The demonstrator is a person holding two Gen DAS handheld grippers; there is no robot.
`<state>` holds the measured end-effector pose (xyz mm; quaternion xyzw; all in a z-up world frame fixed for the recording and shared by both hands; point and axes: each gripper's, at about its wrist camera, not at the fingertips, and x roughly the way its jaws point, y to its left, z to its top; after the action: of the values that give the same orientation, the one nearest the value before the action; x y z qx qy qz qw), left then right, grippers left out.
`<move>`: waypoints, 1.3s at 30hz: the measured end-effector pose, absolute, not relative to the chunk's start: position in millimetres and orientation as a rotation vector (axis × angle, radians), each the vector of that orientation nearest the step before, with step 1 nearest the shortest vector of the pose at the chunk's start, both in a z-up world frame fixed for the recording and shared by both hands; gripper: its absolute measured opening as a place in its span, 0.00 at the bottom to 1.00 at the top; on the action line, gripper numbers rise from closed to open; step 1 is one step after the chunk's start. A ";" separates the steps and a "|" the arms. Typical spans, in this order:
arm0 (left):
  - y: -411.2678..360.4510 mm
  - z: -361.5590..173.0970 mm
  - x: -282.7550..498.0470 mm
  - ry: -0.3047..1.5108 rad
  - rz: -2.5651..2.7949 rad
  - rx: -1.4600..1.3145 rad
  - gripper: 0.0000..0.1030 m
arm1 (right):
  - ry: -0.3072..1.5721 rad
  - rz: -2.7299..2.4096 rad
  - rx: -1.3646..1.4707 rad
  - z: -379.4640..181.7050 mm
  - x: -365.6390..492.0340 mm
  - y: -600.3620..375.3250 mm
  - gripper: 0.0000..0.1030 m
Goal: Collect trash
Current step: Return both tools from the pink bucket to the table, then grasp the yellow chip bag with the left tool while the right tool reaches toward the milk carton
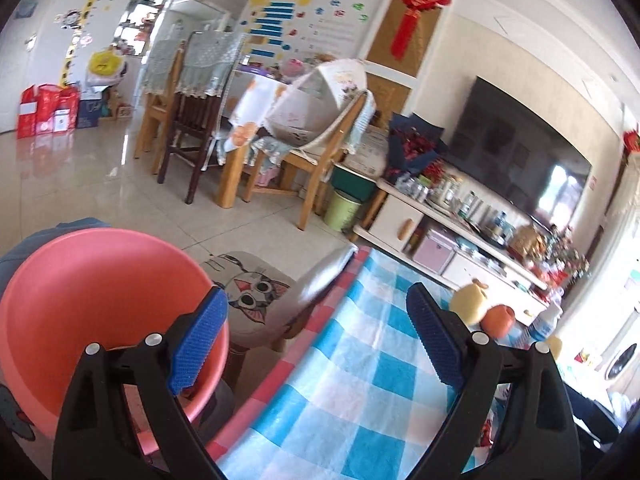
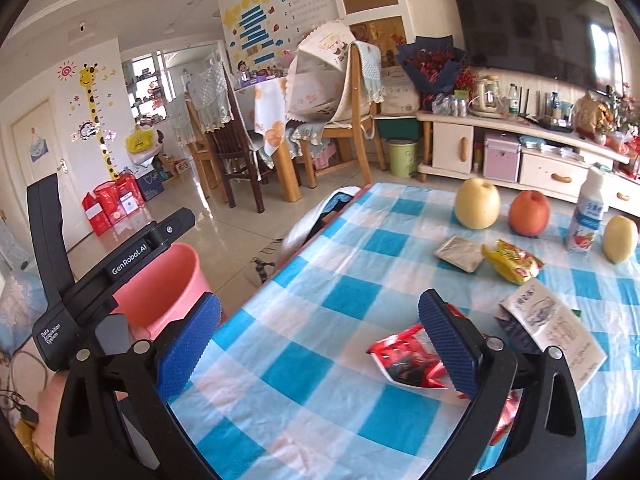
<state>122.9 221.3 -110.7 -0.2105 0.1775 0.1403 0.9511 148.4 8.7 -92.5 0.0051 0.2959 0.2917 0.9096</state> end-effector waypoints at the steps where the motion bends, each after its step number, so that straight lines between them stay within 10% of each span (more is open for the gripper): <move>1: 215.6 -110.3 124.3 0.366 0.262 -0.419 0.89 | 0.610 0.592 0.004 -92.5 148.2 4.9 0.95; 39: 105.8 -128.0 172.8 0.596 0.157 -0.213 0.89 | 0.547 0.359 -0.082 -105.8 158.3 -119.6 0.95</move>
<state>172.8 105.8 -128.0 -0.1049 0.2926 0.0769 0.9473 158.3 -119.6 -105.8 -0.0405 0.2686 0.1763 0.9461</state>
